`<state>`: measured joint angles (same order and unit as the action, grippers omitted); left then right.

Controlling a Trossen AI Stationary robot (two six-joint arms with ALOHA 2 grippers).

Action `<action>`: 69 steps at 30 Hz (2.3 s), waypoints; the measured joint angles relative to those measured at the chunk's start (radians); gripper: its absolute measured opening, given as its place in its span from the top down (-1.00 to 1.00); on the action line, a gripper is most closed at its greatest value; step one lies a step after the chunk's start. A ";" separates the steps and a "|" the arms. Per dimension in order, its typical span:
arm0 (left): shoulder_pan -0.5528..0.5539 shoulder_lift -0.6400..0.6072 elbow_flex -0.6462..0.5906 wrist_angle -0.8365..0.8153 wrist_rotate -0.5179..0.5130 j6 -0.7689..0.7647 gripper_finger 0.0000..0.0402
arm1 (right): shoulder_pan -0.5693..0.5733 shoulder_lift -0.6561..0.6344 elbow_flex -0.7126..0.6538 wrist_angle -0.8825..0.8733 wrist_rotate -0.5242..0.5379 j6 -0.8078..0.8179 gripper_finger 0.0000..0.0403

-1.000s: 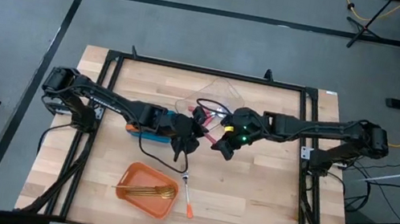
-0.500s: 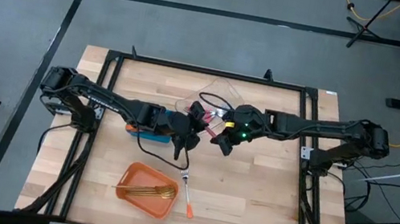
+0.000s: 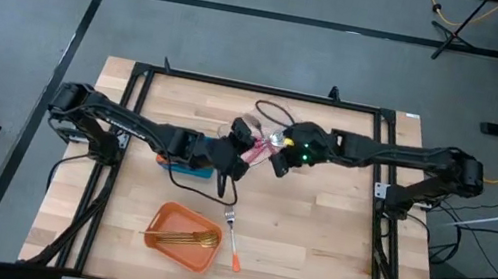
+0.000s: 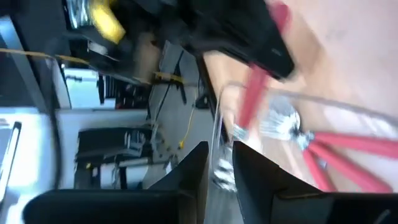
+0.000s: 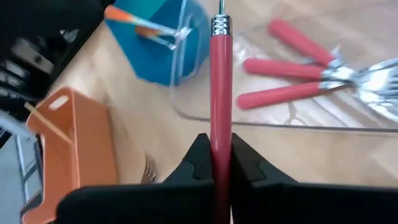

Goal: Sort silverware by color (type)
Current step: Put the pink fork into the transparent bin

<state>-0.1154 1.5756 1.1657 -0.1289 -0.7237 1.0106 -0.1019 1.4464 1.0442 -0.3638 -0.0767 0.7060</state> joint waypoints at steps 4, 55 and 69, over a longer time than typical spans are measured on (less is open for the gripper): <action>0.000 0.005 -0.003 -0.010 -0.064 -0.004 0.67 | -0.034 -0.002 0.002 -0.020 0.053 -0.011 1.00; 0.102 -0.212 -0.519 1.039 0.388 -1.139 0.67 | -0.068 -0.060 -0.423 1.345 -0.028 -0.288 0.98; 0.105 -0.157 -0.457 1.046 0.351 -1.131 0.67 | 0.026 0.120 -0.310 1.410 -0.073 -0.398 0.98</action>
<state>-0.0109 1.4185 0.7086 0.9169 -0.3729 -0.1207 -0.0760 1.5661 0.7346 1.0460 -0.1493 0.3081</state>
